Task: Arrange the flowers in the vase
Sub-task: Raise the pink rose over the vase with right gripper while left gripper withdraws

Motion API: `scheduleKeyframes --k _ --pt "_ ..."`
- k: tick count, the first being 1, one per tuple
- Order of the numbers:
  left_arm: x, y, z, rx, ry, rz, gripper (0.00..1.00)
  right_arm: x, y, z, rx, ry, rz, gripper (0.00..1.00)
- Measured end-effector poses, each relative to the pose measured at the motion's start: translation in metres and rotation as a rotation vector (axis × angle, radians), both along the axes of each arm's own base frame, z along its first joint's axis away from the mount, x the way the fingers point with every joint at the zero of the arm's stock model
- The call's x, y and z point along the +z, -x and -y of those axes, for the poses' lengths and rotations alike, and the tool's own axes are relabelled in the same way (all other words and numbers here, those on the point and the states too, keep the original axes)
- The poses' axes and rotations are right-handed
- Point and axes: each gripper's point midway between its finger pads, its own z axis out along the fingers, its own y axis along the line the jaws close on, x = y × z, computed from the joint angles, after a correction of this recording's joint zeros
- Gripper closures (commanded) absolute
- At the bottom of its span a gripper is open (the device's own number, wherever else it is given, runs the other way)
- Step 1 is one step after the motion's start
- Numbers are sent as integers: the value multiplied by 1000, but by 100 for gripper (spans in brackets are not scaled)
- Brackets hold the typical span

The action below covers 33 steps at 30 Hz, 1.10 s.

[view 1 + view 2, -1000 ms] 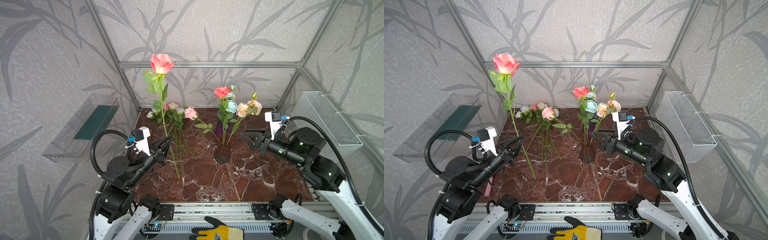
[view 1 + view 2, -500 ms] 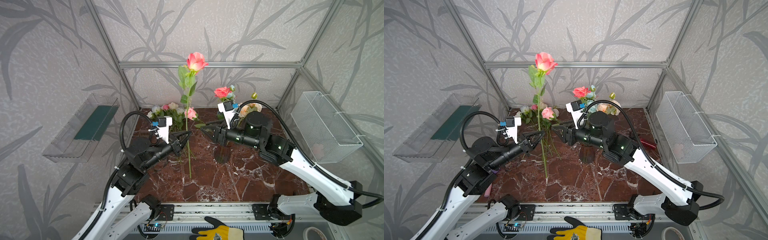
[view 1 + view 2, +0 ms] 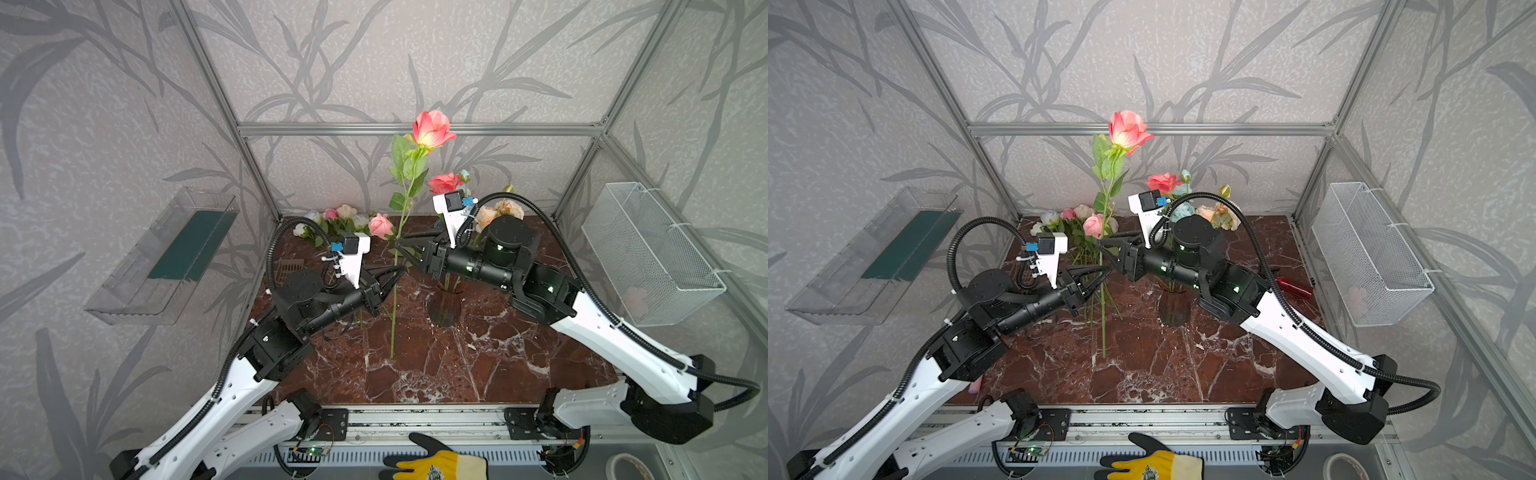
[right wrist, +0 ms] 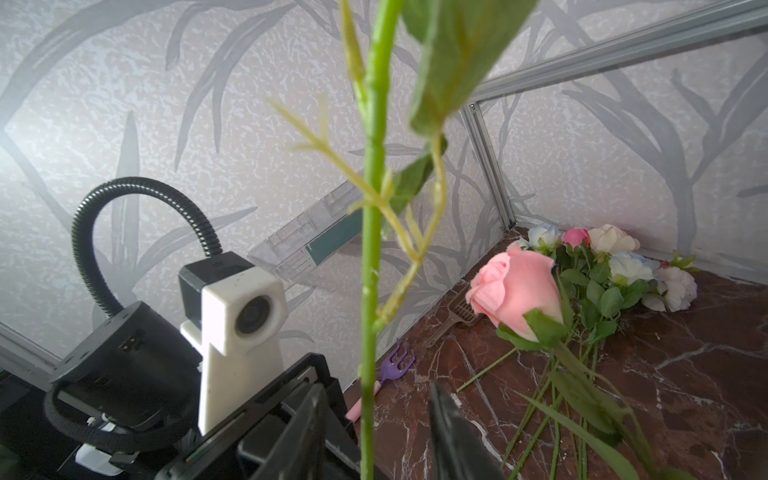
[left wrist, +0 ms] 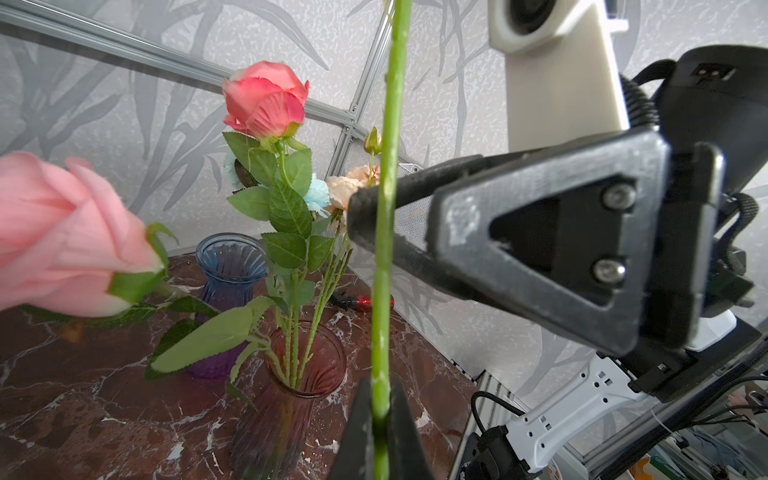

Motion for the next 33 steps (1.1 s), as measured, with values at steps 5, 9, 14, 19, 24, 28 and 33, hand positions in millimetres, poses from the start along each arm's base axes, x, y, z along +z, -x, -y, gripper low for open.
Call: scheduleKeyframes --k 5,9,14,19,24,28,33 --pt "1 2 0 -4 -4 8 100 -7 -2 -4 3 10 -16 79" --pt "-2 -1 1 1 -12 3 100 -10 -3 -10 16 13 -20 89" --pt "-3 -3 3 3 -18 6 100 -10 -2 -13 30 15 -17 96" --pt "-3 -4 2 9 -22 12 60 -9 -3 -13 27 13 -15 100" --pt "2 -2 -6 40 -20 41 41 -5 -5 -3 -19 25 23 100" --pt "0 7 -30 114 -10 68 39 4 -7 24 -113 68 97 100" --pt "-22 17 -82 303 6 73 39 36 -2 87 -305 105 257 100"
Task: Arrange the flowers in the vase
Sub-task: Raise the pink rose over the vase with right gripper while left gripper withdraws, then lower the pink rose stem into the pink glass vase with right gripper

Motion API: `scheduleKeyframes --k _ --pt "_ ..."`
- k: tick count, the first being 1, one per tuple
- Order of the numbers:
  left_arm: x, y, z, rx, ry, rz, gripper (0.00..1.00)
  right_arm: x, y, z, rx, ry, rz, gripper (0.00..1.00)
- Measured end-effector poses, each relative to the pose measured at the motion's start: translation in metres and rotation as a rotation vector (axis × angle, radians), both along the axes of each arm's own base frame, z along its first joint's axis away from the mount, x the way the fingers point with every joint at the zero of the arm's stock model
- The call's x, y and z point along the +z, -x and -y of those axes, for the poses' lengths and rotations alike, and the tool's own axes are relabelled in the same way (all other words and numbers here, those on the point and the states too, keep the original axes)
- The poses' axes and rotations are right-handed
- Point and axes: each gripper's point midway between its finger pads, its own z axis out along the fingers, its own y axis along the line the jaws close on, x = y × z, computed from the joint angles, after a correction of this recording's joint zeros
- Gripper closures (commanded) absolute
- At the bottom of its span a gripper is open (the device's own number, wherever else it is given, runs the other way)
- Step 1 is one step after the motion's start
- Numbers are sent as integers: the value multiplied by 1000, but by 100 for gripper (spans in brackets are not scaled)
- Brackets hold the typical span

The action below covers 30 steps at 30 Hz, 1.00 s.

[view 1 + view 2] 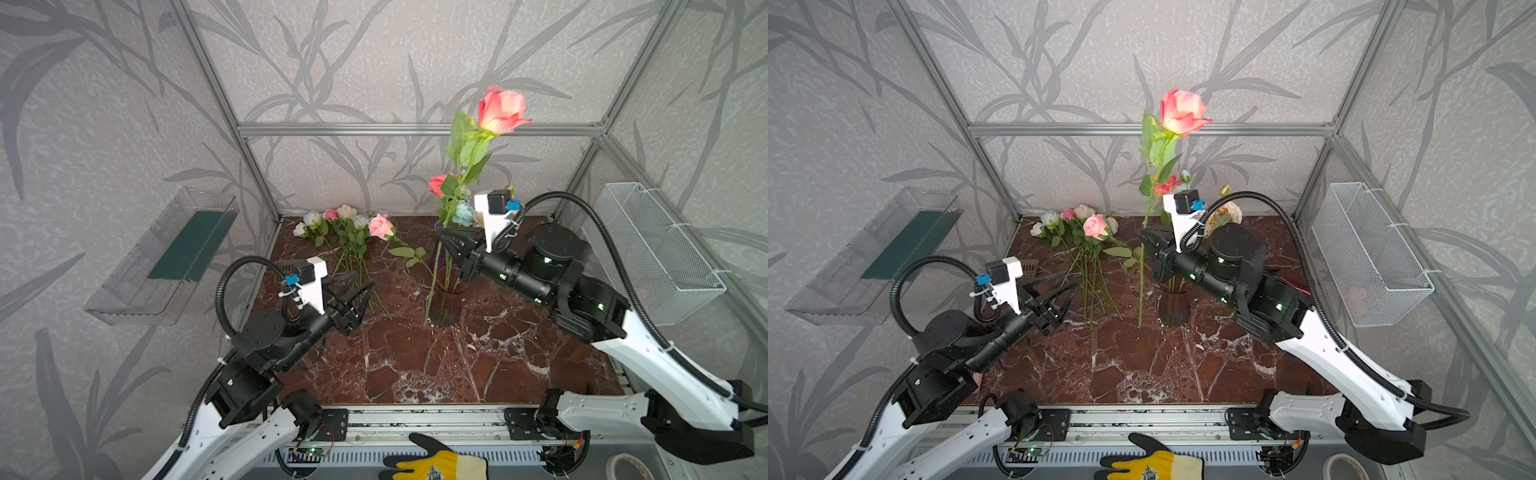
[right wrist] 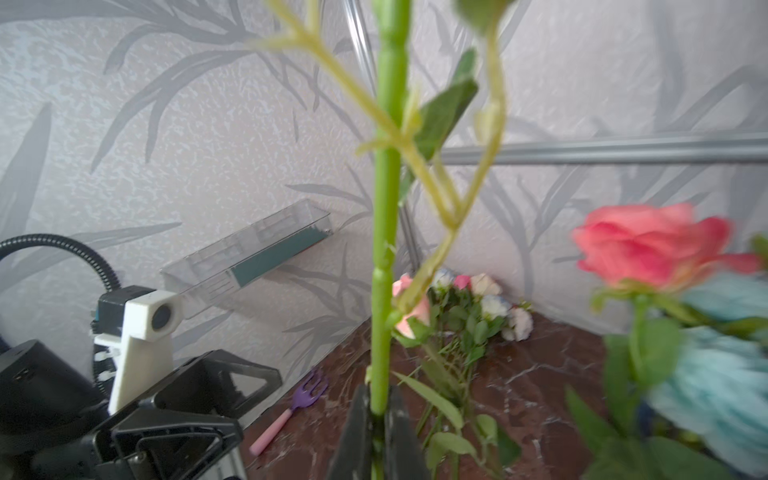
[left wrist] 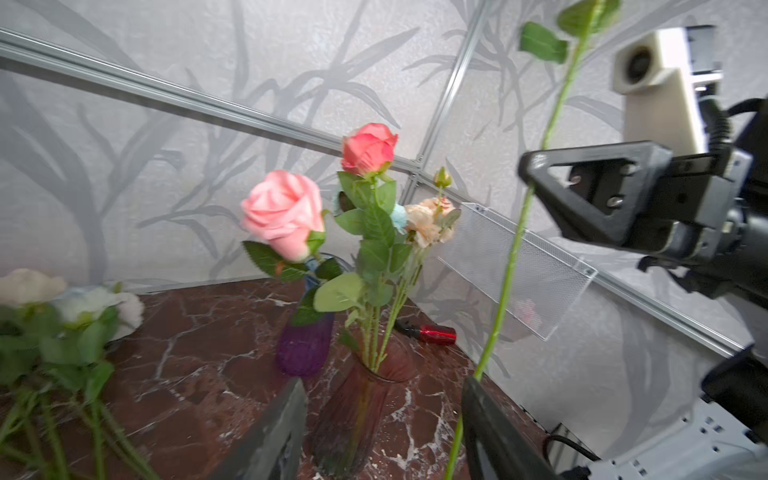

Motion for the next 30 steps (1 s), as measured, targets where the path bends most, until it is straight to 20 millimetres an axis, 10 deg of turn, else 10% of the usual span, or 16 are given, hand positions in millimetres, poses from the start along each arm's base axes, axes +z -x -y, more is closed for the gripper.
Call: scheduleKeyframes --k 10,19,30 --pt "-51 -12 -36 203 -28 -97 39 26 -38 94 -386 56 159 100" --pt "-63 -17 -33 215 -29 -142 39 -39 -91 67 -420 160 58 100" --pt "-65 -18 -33 215 -16 -156 39 -91 -100 57 -399 175 -38 100"
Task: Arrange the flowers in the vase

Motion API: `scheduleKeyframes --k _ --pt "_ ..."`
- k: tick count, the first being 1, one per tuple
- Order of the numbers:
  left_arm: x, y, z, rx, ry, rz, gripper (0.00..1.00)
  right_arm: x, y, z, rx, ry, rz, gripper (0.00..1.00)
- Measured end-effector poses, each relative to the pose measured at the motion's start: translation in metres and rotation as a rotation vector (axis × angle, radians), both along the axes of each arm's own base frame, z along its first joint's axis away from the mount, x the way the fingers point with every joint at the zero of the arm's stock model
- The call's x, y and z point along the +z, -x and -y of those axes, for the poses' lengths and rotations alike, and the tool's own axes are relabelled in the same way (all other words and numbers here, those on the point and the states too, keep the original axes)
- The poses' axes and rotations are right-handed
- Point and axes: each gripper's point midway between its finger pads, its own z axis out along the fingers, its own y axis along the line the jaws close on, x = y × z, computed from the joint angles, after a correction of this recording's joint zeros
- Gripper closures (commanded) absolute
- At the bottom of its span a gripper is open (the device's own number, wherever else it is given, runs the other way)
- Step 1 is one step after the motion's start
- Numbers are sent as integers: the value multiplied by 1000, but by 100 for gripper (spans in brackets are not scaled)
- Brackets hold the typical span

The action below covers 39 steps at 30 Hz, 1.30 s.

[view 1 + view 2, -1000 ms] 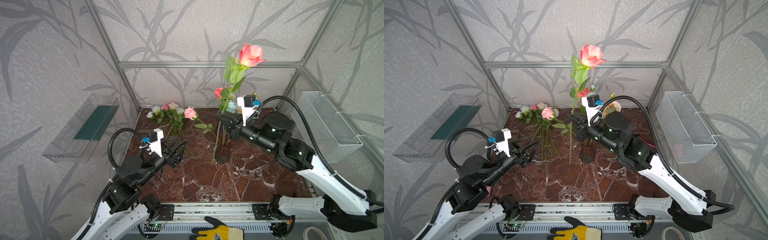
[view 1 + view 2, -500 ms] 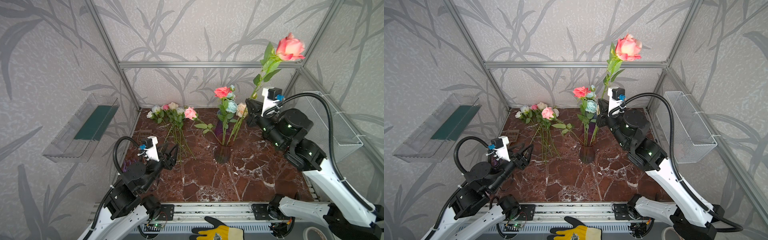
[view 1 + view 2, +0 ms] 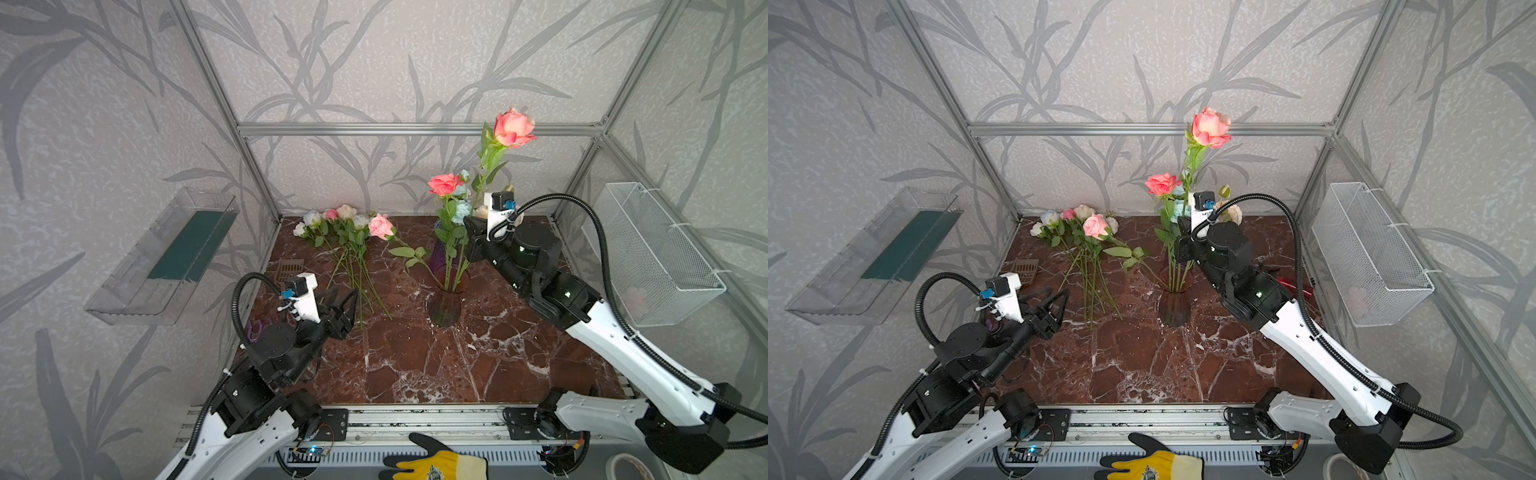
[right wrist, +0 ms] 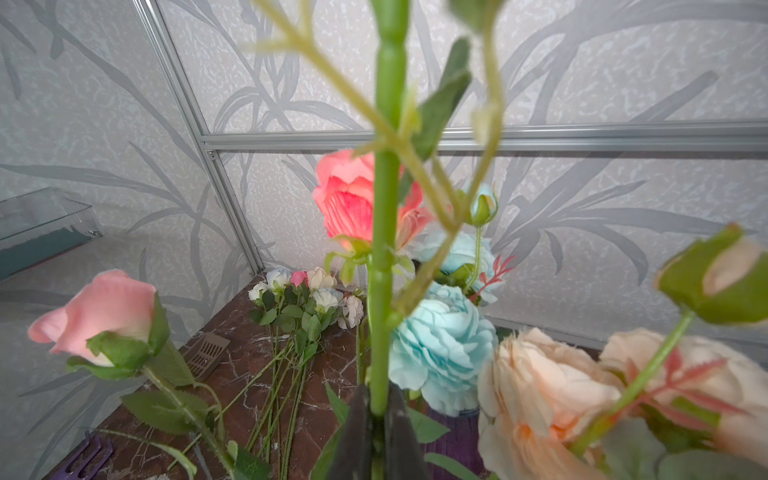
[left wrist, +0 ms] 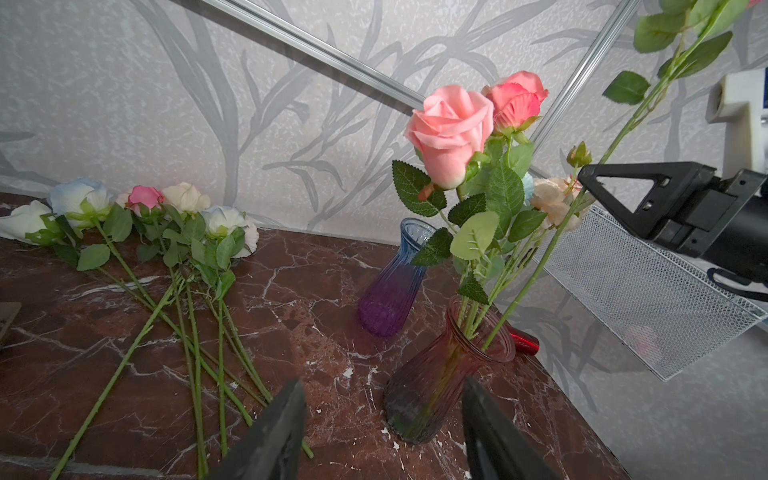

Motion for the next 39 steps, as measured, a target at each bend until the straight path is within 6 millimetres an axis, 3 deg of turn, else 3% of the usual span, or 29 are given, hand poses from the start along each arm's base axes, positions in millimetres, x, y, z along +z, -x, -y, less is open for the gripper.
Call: scheduleKeyframes --k 7,10,17,25,30,35,39 --pt "-14 -2 2 1 -5 -29 39 -68 5 1 4 29 -128 97" --pt "-21 -3 3 1 -12 -42 39 -85 6 -1 12 36 -165 93" --pt "-24 -5 6 -4 -15 -51 39 -98 6 -9 41 41 -205 87" --pt "-24 -6 7 -4 -11 -49 39 -121 9 -18 68 82 -276 63" --pt "-25 -6 7 -4 -13 -50 39 -129 21 -18 82 110 -310 57" --pt "-30 -9 7 10 -27 -65 39 -117 42 -6 90 100 -316 48" --pt "-47 -19 13 24 -76 -127 39 -100 59 12 85 68 -301 47"
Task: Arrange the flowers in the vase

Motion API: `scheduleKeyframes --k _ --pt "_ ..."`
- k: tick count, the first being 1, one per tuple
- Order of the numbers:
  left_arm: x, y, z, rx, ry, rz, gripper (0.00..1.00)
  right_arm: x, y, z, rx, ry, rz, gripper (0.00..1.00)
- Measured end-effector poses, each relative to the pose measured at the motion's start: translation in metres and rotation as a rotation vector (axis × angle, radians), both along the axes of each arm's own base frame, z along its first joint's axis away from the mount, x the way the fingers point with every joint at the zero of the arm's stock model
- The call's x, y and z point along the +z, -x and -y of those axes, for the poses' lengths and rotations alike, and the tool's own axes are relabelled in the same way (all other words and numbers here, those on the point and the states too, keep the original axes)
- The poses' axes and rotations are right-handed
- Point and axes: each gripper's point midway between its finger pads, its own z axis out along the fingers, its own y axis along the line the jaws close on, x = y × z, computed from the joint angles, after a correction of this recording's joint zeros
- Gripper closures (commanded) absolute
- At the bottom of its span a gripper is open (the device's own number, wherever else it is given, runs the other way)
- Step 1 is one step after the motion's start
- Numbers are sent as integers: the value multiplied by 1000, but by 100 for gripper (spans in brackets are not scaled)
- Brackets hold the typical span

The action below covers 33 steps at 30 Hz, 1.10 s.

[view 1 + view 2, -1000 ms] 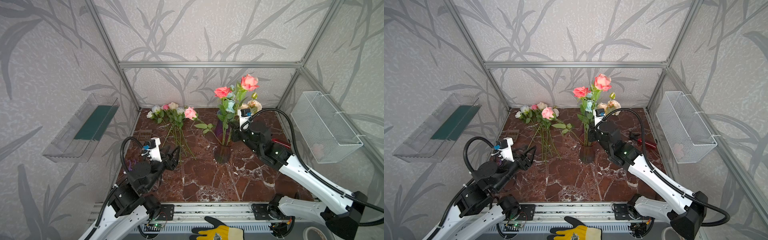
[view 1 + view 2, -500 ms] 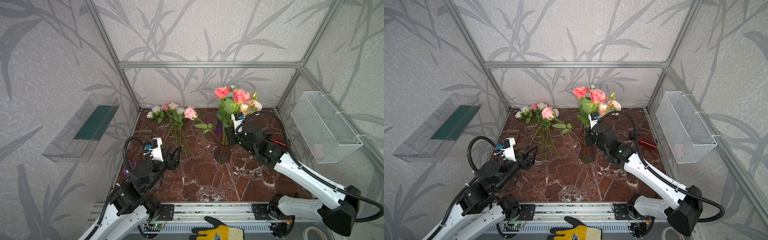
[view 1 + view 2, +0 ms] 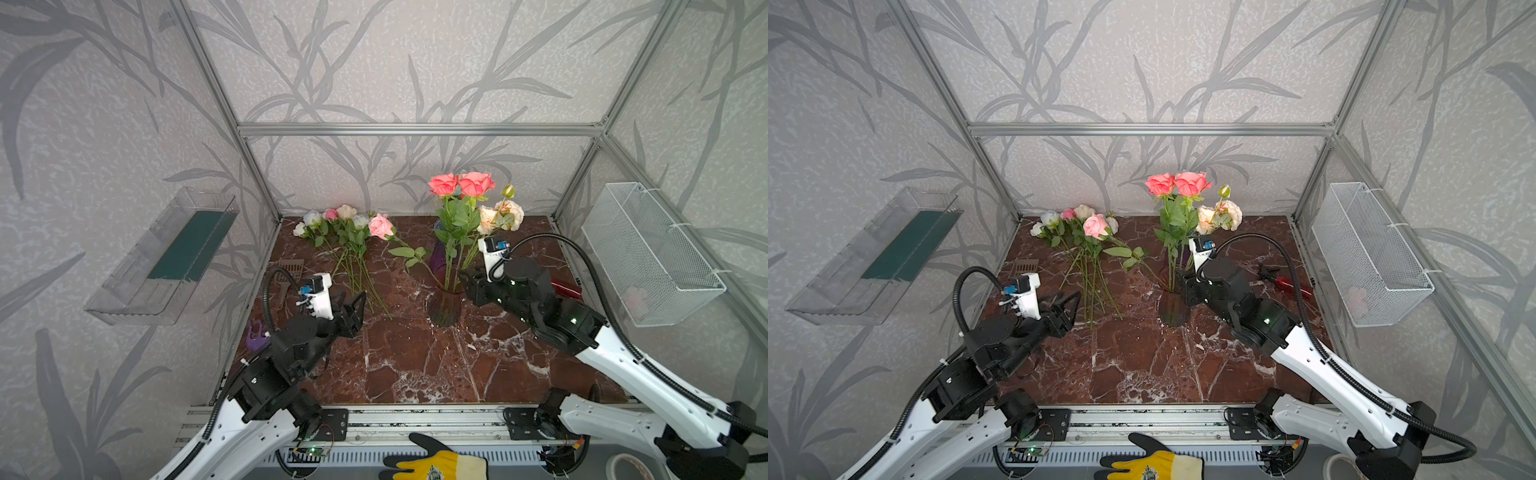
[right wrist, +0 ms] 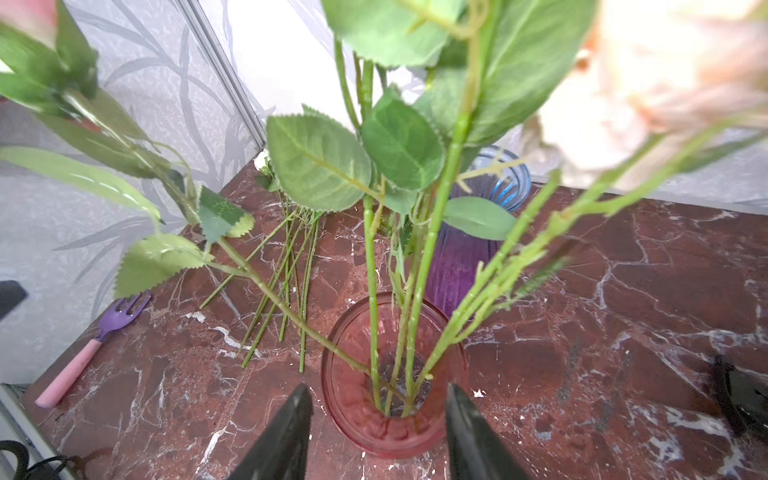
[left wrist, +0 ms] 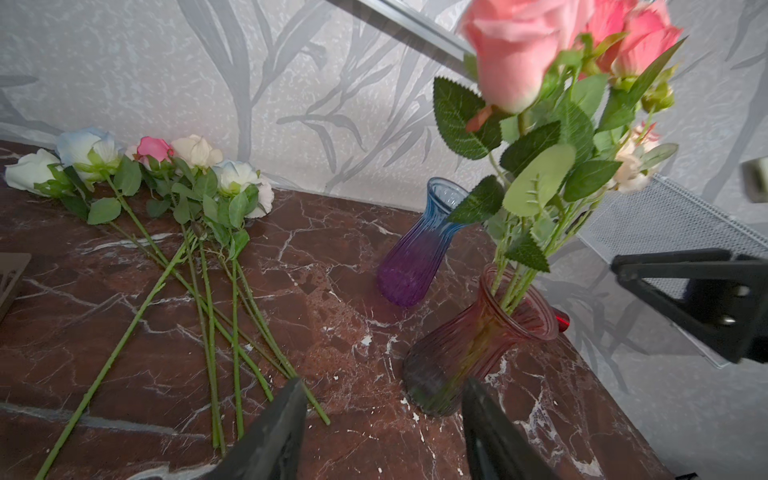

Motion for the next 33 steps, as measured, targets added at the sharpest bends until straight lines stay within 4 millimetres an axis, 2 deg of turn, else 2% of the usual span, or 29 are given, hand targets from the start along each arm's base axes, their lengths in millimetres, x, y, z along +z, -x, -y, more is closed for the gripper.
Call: scheduleKeyframes --k 7,10,12,16,19,22,25,29,33 --pt "-26 -20 1 78 -94 -139 37 19 25 30 -28 -29 13 47" --pt "-37 -37 -7 141 -122 -225 37 27 41 52 -60 -74 41 49" --pt "-47 -53 -20 203 -121 -285 38 23 51 65 -83 -94 44 50" --pt "-82 -80 -43 296 -125 -432 42 2 61 81 -122 -107 21 53" --pt "-105 -101 -51 324 -114 -530 50 -24 63 86 -146 -91 -18 54" --pt "-132 -123 -56 329 -93 -628 61 -38 63 87 -158 -89 -42 55" --pt "-159 -151 -58 316 -102 -736 68 -49 63 86 -163 -93 -59 54" --pt "-183 -191 -55 288 -150 -835 77 -59 61 84 -166 -97 -66 54" --pt "-201 -218 -51 257 -209 -878 76 -67 58 80 -161 -103 -76 55"
